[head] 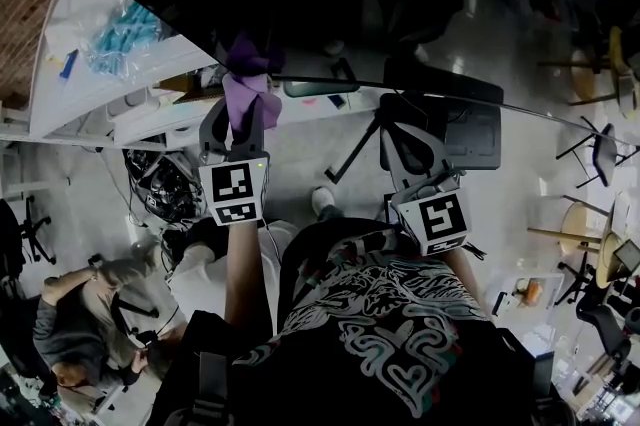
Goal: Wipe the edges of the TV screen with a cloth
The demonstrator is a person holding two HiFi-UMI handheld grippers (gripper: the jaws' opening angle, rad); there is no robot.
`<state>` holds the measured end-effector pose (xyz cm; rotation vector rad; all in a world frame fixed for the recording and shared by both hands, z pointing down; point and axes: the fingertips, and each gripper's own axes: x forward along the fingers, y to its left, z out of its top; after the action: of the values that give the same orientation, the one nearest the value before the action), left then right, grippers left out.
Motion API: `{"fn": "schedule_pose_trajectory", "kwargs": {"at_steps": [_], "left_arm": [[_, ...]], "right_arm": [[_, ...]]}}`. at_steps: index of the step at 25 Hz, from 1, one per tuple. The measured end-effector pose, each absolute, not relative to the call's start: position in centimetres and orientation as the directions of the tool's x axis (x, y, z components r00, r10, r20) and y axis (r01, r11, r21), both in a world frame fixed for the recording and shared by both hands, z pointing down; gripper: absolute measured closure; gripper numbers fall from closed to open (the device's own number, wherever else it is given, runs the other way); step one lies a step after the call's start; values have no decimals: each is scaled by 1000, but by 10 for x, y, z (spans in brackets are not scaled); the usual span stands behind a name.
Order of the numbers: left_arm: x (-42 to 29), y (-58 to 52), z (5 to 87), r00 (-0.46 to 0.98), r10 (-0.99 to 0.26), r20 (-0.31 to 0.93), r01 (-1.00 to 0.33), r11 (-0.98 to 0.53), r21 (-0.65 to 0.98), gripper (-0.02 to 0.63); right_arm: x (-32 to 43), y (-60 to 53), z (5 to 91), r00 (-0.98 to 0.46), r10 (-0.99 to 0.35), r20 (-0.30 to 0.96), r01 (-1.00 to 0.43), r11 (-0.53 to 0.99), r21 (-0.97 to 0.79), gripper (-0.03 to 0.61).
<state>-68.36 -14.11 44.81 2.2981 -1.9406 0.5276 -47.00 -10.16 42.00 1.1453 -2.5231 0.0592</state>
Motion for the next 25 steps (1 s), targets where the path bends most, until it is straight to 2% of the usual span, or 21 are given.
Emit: {"fn": "schedule_pose_trajectory", "kwargs": {"at_steps": [25], "left_arm": [[-656,-153,443,216,-922,322,-950,-275,-150,472]], "right_arm": [[-454,-107,418,-563,-755,336,-777,622,97,545]]}}
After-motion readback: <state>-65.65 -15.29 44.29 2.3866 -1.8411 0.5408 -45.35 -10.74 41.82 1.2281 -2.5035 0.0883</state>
